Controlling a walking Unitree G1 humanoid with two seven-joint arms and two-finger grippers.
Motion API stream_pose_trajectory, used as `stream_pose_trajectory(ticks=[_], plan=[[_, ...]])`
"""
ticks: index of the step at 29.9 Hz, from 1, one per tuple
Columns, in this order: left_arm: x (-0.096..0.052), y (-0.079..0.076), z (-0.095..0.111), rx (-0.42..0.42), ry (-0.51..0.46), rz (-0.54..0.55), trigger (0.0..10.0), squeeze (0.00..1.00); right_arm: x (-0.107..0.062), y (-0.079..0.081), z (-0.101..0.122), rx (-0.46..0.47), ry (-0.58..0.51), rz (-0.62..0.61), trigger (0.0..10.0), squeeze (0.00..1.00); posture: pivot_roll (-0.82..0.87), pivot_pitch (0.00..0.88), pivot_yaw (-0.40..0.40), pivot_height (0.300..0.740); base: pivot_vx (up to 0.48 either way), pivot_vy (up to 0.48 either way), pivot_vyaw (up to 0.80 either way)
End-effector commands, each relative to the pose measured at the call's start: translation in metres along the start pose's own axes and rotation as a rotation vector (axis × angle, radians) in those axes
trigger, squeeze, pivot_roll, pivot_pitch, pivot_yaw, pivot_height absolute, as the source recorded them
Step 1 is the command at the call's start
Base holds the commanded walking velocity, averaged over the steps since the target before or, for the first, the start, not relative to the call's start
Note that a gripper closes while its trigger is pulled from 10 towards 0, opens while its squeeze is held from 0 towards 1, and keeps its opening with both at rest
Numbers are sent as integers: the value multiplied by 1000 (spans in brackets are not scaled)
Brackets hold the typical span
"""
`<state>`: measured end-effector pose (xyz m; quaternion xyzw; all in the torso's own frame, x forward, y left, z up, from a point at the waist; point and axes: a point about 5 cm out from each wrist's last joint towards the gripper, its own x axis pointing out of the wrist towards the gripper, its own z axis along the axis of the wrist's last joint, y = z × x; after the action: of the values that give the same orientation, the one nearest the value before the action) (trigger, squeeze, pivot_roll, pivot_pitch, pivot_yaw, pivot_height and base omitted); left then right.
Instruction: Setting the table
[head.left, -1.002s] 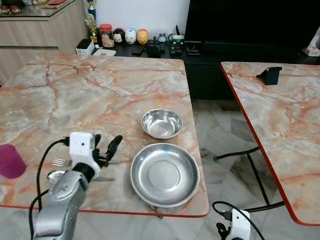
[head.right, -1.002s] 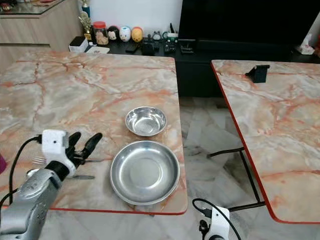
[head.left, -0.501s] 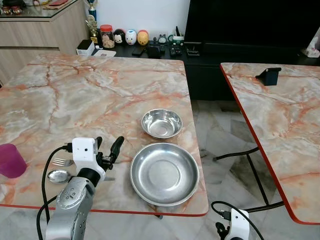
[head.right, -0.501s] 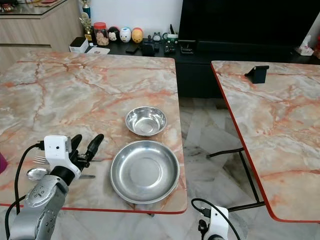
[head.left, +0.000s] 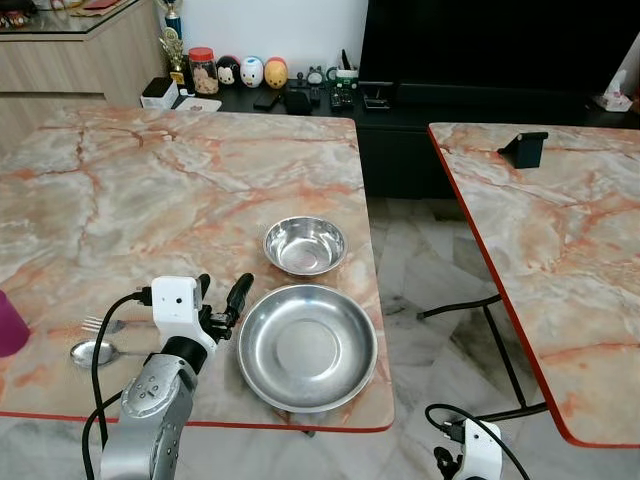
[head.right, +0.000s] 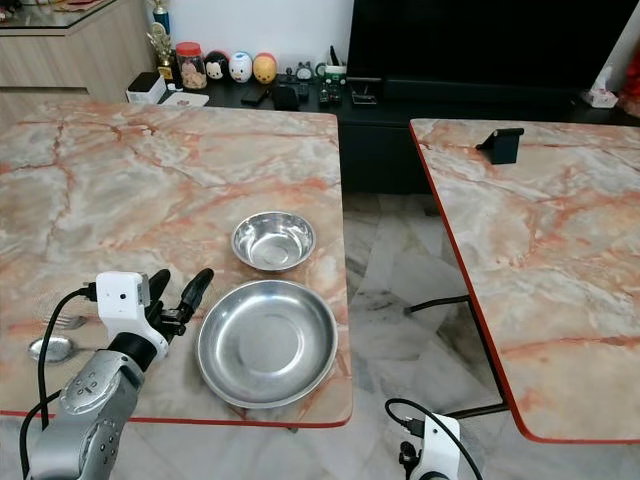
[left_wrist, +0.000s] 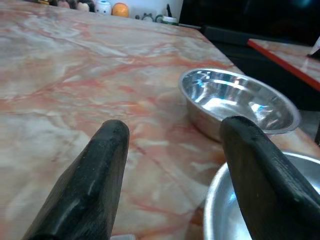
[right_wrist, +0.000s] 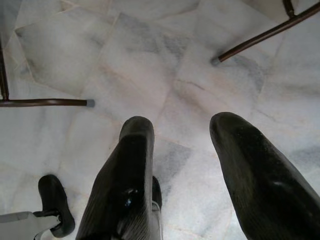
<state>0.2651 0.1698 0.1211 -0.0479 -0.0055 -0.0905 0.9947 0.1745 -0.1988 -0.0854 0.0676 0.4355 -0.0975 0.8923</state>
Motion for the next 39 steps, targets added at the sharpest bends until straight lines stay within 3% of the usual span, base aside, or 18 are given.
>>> stream_pose_trajectory(ticks=[1, 8, 15, 20, 29, 30, 33, 34, 35, 36, 39], plan=[[2, 3, 1, 27, -8, 9, 10000, 0, 0, 2, -1, -4, 10, 6, 10000, 0, 93, 0, -48, 740, 0, -480, 0], [3, 4, 0, 48, 26, 1, 10000, 0, 0, 2, -1, -4, 11, 9, 10000, 0, 96, 0, -49, 740, 0, -69, 0], [-4, 6, -7, 120, 151, -64, 10000, 0, 0, 1, 0, 3, 10, 3, 10000, 0, 103, 0, -53, 740, 0, 0, 0], [-7, 17, -4, 180, 210, 5, 10000, 0, 1, 0, 1, 2, 12, 0, 10000, 0, 114, 0, -59, 740, 0, 0, 0], [-1, 15, -5, 116, 298, 7, 10000, 0, 1, 0, 1, 7, 9, -5, 10000, 0, 110, 0, -60, 740, 0, 0, 0], [0, 13, -5, 104, 303, 4, 10000, 1000, 1, 0, 1, 8, 9, -6, 10000, 0, 110, 0, -60, 740, 0, 0, 0], [5, 12, 0, 40, 294, 35, 10000, 1000, 1, 0, 1, 11, 9, -8, 10000, 0, 109, 0, -60, 740, 0, 0, 0], [6, 12, 2, 32, 290, 38, 10000, 949, 1, 0, 1, 13, 9, -8, 10000, 0, 109, 0, -60, 740, 0, 0, 0], [7, 11, 4, 30, 284, 36, 10000, 412, 1, 0, 1, 14, 9, -8, 10000, 0, 109, 0, -60, 740, 0, 0, 0], [8, 10, 5, 25, 281, 33, 10000, 0, 1, 0, 2, 14, 9, -8, 10000, 0, 106, 0, -60, 740, 0, 0, 0], [8, 8, 6, 19, 302, 18, 10000, 0, 1, 0, 2, 15, 9, -9, 10000, 0, 106, 0, -60, 740, 0, 0, 0]])
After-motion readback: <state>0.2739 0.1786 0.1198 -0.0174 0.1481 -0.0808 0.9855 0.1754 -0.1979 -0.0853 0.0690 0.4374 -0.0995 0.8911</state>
